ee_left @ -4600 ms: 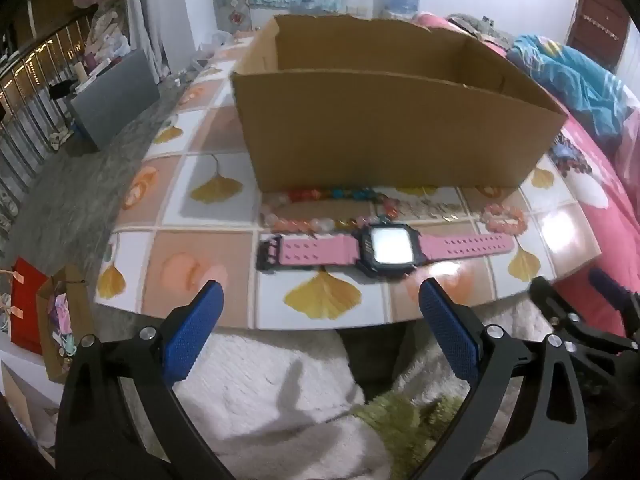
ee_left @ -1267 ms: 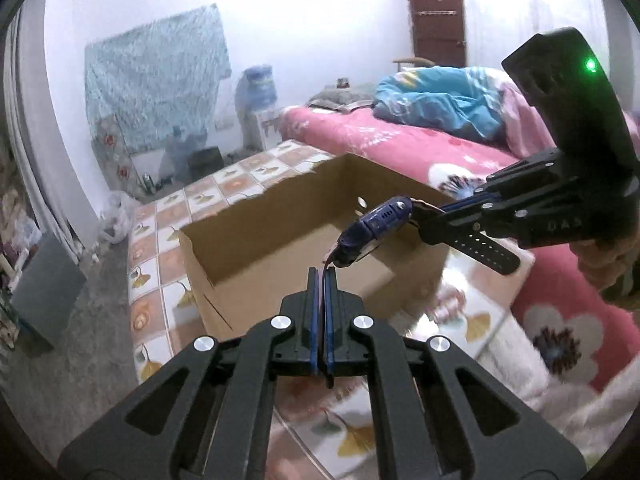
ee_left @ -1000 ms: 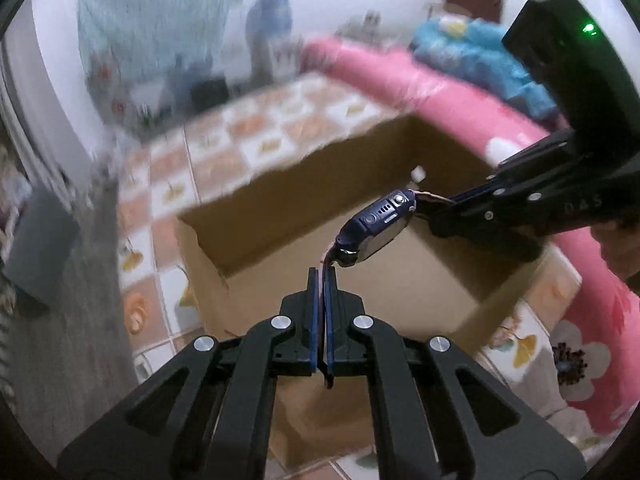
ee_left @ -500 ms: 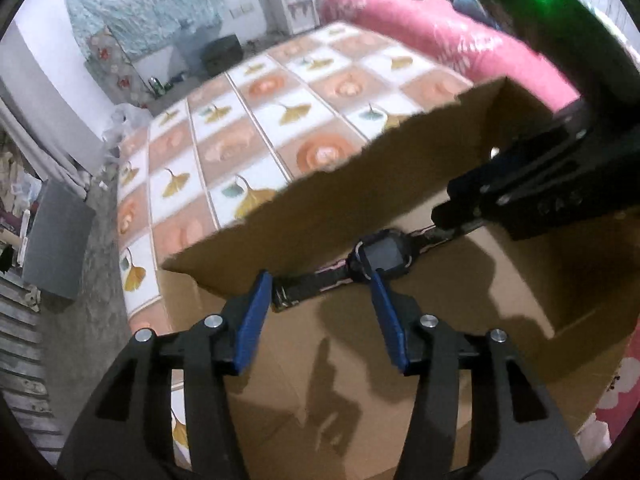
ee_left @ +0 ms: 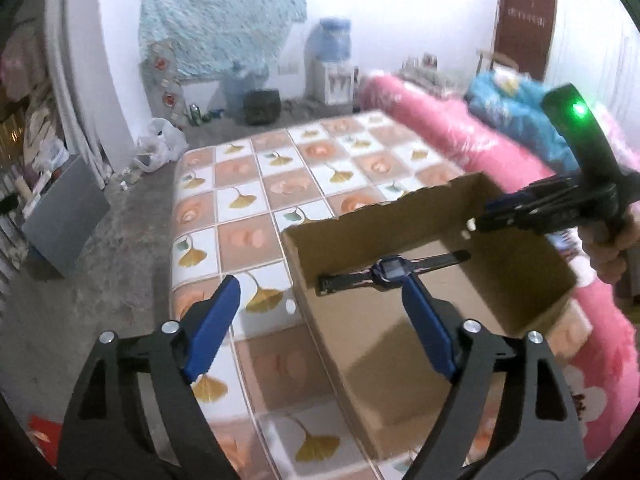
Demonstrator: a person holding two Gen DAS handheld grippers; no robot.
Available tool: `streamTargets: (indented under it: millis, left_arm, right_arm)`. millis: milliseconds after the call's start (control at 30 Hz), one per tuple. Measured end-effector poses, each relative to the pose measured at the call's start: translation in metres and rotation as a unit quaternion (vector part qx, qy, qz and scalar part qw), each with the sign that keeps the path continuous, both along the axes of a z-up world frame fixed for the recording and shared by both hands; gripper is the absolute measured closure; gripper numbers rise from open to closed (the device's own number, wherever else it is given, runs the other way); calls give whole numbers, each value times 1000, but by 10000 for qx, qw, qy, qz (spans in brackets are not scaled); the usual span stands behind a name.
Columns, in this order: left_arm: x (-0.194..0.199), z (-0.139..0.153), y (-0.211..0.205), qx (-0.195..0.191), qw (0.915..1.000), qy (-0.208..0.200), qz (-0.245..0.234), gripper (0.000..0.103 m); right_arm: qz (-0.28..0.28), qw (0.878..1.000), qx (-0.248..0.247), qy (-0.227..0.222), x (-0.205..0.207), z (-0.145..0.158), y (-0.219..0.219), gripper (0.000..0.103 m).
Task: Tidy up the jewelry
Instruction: 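Move both tools back to the jewelry in front of the box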
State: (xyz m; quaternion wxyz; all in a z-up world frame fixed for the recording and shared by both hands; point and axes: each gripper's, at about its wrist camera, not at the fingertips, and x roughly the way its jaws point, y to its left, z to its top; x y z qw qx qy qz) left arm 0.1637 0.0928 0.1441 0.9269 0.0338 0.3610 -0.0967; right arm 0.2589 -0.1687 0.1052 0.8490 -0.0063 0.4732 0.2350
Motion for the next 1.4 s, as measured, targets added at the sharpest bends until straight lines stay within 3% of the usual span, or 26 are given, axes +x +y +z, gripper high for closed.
streamTargets:
  millis: [133, 233, 367, 467, 667, 767, 1000, 1067, 1400]
  left_arm:
    - [-50, -3, 19, -392, 9990, -190, 28, 17]
    - [-83, -25, 23, -643, 9979, -32, 17, 14]
    - [-108, -69, 13, -710, 9964, 460, 65, 14]
    - [-114, -113, -3, -657, 9930, 968, 147, 14]
    - [-117, -161, -25, 55, 9925, 1192, 269, 14]
    - [-111, -176, -30, 392, 9900, 1322, 283, 14]
    - [-105, -182, -28, 509, 9893, 1294, 437, 7]
    - [-105, -183, -28, 495, 9898, 1247, 478, 7]
    - [-104, -184, -27, 408, 9891, 1286, 595, 7]
  right_arm:
    - [52, 9967, 508, -634, -70, 31, -19, 45]
    - [190, 9936, 725, -851, -119, 31, -26, 42]
    - [289, 9922, 940, -762, -181, -5, -28, 41]
    - [102, 9959, 746, -494, -205, -53, -17, 41]
    - [-523, 9985, 85, -117, -218, -130, 10, 41]
    - [-720, 9973, 91, -100, -222, -143, 14, 41]
    - [-973, 9945, -43, -397, -231, -147, 10, 40]
    - [-990, 9934, -99, -562, -233, -144, 9, 33]
    - [-1017, 9865, -167, -1273, -247, -130, 8, 21]
